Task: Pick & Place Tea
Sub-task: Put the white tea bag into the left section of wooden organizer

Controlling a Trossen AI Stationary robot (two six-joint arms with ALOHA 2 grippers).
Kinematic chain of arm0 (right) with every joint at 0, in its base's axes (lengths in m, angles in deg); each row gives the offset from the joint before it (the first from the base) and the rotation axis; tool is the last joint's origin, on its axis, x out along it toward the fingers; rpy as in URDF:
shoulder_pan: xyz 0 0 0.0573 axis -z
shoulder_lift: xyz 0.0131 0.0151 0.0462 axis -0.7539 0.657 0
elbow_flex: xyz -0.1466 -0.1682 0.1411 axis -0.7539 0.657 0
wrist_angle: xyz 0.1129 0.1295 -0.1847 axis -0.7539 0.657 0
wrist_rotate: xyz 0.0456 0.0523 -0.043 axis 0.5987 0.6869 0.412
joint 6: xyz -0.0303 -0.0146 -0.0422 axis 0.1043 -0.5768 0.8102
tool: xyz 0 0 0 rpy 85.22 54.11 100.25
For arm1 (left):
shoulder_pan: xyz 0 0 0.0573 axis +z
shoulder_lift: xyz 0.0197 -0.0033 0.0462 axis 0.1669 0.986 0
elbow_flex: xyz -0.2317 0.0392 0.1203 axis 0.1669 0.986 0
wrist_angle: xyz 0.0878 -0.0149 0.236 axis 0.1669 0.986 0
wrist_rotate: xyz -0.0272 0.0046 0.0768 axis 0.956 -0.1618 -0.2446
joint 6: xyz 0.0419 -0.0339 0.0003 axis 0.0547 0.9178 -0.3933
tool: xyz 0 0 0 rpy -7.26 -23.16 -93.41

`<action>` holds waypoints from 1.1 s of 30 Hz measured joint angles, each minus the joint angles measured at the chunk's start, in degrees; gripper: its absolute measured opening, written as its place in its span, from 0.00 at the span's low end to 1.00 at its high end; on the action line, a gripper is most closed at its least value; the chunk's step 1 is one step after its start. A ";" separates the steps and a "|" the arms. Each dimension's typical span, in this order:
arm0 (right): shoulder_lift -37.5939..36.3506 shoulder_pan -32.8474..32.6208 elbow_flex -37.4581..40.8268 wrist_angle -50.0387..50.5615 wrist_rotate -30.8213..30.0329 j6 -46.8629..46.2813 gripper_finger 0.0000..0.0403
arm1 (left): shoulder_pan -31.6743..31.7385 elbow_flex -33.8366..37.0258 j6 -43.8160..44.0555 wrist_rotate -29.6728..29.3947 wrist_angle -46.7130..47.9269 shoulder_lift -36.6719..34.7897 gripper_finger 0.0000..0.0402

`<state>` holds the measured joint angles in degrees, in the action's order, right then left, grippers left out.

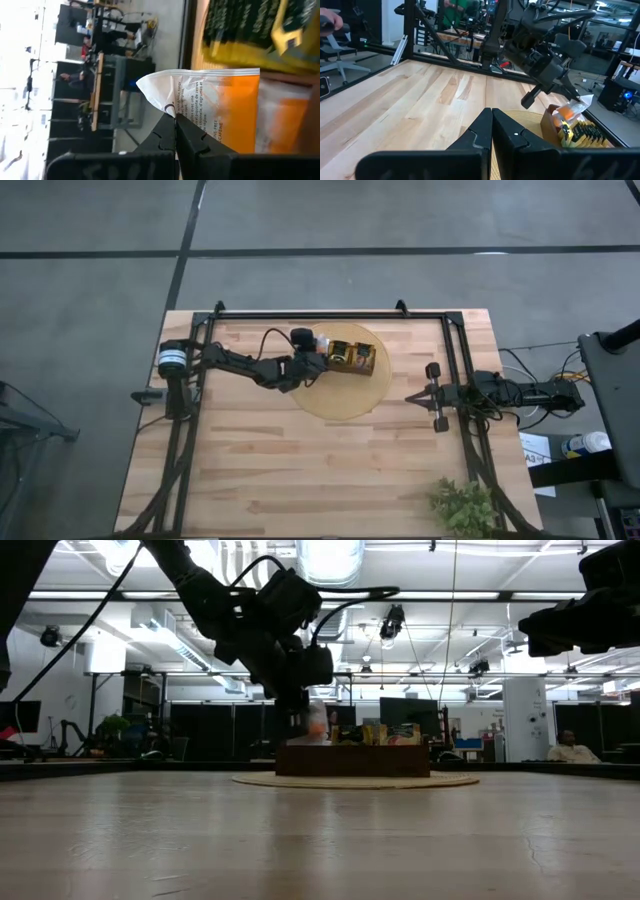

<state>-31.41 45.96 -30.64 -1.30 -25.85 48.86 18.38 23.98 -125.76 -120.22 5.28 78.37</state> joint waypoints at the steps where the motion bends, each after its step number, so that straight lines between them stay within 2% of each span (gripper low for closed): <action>1: 0.00 0.00 0.00 0.00 0.00 0.02 0.02 | 0.00 0.00 0.25 0.77 0.00 0.00 0.00; 15: -0.02 -0.01 -0.01 -0.01 0.00 0.00 0.02 | 0.00 0.00 -0.63 1.59 0.59 1.39 0.02; 24: -0.02 0.00 0.00 -0.01 0.00 0.00 0.02 | -0.02 0.00 -3.22 -0.19 1.40 1.40 0.20; 33: -0.02 0.00 0.00 -0.02 0.00 0.00 0.02 | -0.13 0.00 -3.53 -1.61 1.31 1.40 0.32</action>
<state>-31.44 45.96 -30.64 -1.32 -25.85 48.86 18.25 23.98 -129.30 -121.83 6.59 79.77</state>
